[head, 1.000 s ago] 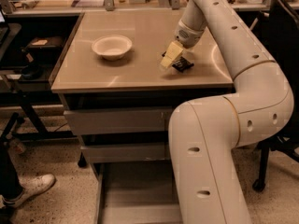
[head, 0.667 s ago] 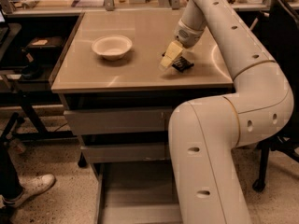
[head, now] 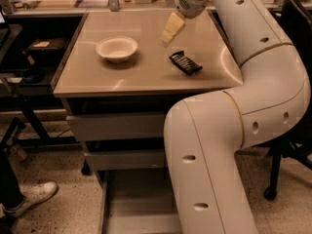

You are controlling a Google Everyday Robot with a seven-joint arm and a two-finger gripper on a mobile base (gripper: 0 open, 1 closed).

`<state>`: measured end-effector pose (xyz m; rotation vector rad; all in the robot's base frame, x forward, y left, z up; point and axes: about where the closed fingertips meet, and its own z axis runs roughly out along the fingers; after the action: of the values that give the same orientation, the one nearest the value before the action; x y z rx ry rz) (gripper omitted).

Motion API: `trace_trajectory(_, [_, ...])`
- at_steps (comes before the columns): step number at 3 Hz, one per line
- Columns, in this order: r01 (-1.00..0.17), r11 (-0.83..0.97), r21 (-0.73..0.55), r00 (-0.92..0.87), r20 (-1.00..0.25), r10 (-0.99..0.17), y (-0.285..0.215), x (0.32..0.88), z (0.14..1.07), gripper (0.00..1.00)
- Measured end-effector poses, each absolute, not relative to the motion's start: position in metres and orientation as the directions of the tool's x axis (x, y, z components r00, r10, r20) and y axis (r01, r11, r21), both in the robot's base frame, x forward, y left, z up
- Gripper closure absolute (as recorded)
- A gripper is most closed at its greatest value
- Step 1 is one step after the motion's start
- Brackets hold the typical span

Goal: Place rxbar chocolate into bottom drawer

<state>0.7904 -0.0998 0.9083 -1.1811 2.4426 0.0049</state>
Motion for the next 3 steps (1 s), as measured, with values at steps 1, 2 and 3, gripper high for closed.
trace_trajectory(1, [-0.756,0.628,-0.186,-0.536,-0.375,-0.756,-0.100,0.794,0.905,0.00])
trace_trajectory(2, [-0.747,0.647,-0.154,-0.574,-0.341,-0.744,-0.114,0.789,0.886,0.00])
trace_trajectory(3, [-0.732,0.671,-0.118,-0.616,-0.305,-0.726,-0.127,0.782,0.869,0.00])
